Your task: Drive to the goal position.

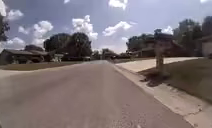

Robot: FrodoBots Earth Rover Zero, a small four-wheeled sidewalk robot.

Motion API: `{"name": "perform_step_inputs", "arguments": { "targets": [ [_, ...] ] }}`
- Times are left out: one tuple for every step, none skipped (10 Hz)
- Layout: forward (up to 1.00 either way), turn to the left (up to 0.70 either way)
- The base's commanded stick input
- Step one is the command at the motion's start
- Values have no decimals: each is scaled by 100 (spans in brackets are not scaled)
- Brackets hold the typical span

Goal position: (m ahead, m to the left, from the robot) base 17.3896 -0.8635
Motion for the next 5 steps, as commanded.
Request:
{"name": "perform_step_inputs", "arguments": {
  "targets": [
    [70,0],
    [70,0],
    [70,0],
    [70,0],
    [70,0]
  ]
}}
